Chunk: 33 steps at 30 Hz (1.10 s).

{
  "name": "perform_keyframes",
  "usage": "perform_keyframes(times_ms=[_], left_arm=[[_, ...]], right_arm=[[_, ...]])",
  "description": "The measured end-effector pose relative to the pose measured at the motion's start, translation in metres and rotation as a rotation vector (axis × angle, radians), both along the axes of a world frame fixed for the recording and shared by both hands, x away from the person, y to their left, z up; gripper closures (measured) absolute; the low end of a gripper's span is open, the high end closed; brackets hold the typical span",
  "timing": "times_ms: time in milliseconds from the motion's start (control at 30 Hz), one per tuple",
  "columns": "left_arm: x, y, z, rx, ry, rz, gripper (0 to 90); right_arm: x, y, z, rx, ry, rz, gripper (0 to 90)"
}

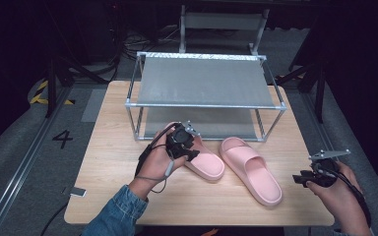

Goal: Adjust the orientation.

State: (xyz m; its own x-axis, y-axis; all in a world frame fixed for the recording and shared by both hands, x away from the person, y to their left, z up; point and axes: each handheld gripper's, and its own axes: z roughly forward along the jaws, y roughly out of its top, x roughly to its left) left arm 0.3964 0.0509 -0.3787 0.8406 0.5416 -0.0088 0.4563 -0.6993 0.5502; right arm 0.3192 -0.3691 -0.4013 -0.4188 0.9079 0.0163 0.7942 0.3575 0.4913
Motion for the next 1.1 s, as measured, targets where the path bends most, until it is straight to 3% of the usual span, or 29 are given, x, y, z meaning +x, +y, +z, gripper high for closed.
perform_keyframes(times_ms=[100, 300, 500, 667, 900, 1100], left_arm=[[0.0, -0.008, -0.014, 0.015, 0.01, 0.001, 65.6], [0.001, -0.017, -0.03, -0.002, 0.011, -0.003, 68.0], [0.003, -0.015, -0.038, 0.005, 0.021, 0.043, 73.9], [0.0, -0.003, -0.035, 0.024, 0.034, 0.104, 76.2], [-0.006, 0.014, -0.03, 0.038, 0.04, 0.149, 78.2], [-0.009, 0.042, -0.025, 0.059, 0.046, 0.231, 76.3]], right_arm=[[0.0, 0.001, -0.001, 0.001, 0.001, 0.001, 61.9], [0.0, 0.001, -0.001, -0.001, -0.003, 0.003, 62.0], [0.001, 0.001, -0.002, -0.003, 0.004, 0.006, 62.1], [0.004, 0.002, -0.001, -0.004, -0.001, 0.01, 62.1], [0.014, 0.01, 0.001, -0.003, -0.013, 0.037, 62.1], [0.023, 0.018, 0.002, -0.004, -0.014, 0.07, 62.1]])
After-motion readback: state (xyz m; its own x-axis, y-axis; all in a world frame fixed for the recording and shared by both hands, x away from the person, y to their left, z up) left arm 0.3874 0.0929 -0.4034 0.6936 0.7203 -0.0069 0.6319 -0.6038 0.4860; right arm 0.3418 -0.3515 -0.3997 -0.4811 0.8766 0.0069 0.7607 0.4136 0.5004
